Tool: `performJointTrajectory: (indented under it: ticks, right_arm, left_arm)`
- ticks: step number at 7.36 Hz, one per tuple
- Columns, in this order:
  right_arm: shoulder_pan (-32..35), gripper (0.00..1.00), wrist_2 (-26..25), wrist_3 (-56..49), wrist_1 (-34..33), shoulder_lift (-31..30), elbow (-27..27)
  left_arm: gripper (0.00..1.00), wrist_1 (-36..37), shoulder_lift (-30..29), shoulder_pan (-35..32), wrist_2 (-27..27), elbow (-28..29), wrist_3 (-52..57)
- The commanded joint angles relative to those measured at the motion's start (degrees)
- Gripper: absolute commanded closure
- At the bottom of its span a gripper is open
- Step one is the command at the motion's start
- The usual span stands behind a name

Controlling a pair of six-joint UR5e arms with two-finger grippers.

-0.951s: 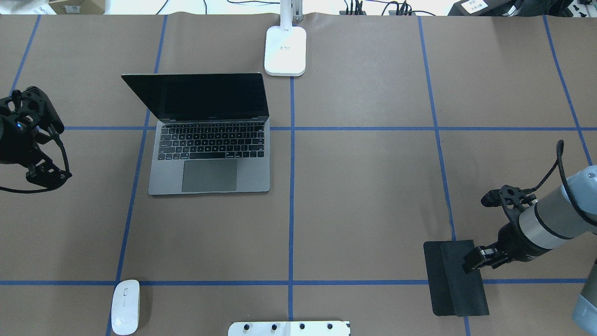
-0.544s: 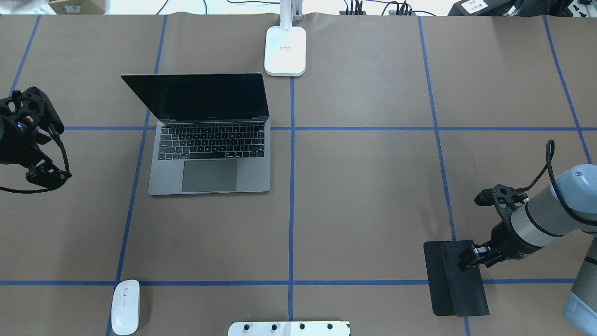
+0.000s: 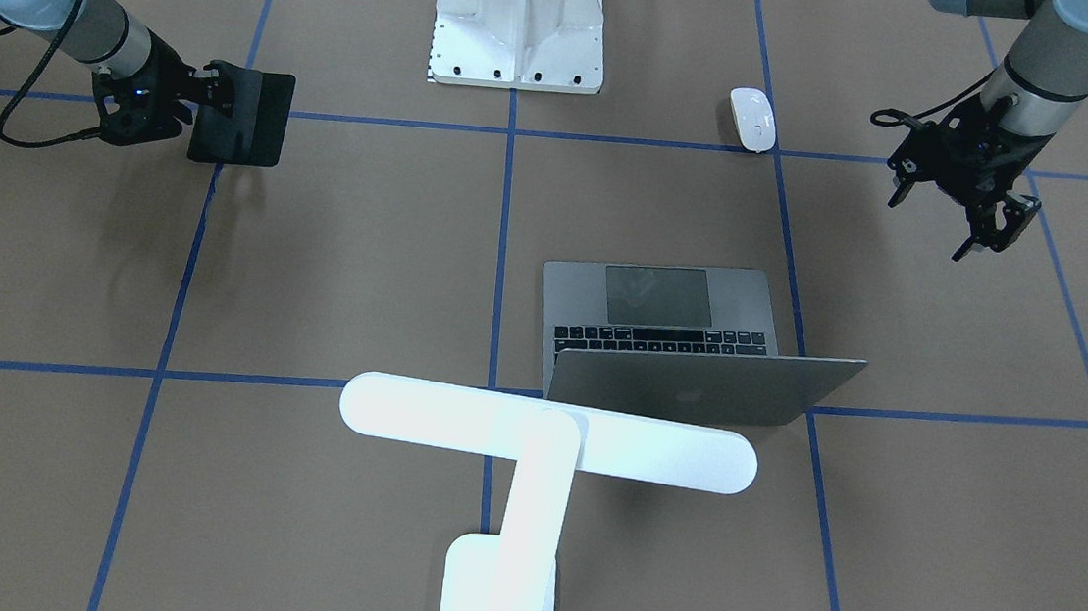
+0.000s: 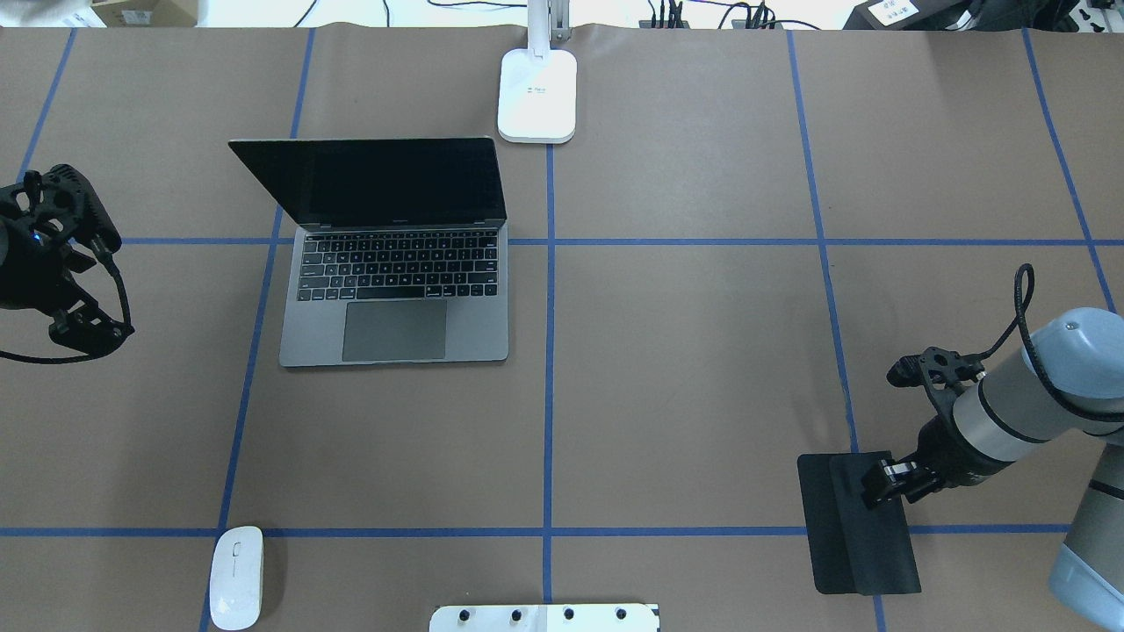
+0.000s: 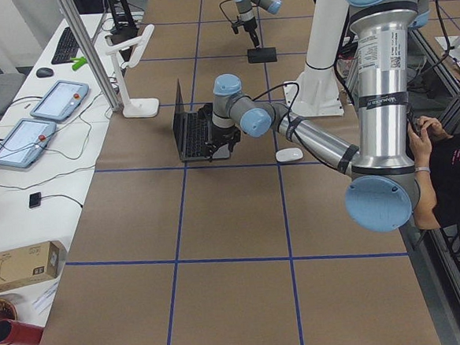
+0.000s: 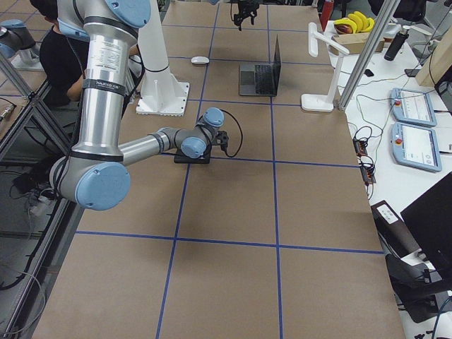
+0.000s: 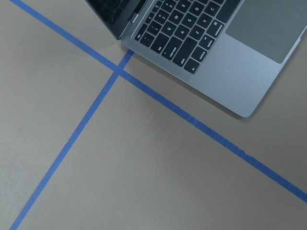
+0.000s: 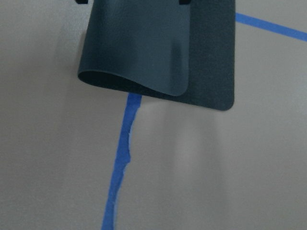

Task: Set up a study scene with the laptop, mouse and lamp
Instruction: 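Grasp the dark grey mouse pad edge with the right gripper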

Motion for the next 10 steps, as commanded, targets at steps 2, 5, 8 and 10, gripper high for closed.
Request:
performJointTrajectory:
  ticks: [2,5,8,10]
  right_arm:
    - [0.21,0.46,0.21,0.00,-1.03,0.12,0.02]
    - [0.22,0.46,0.21,0.00,-1.22,0.03,-0.07]
    - [0.04,0.56,0.21,-0.09,-2.45,0.56,-0.16]
    - [-0.13,0.57,0.21,-0.09,-2.45,0.56,-0.25]
  left_arm:
    - [0.00,0.00,-0.01,0.01,0.00,0.04,0.05]
    - [0.00,0.00,-0.01,0.01,0.00,0.04,0.05]
    - [0.00,0.00,-0.01,-0.07,0.00,-0.14,-0.03]
    - [0.00,0.00,-0.01,-0.07,0.00,-0.14,0.05]
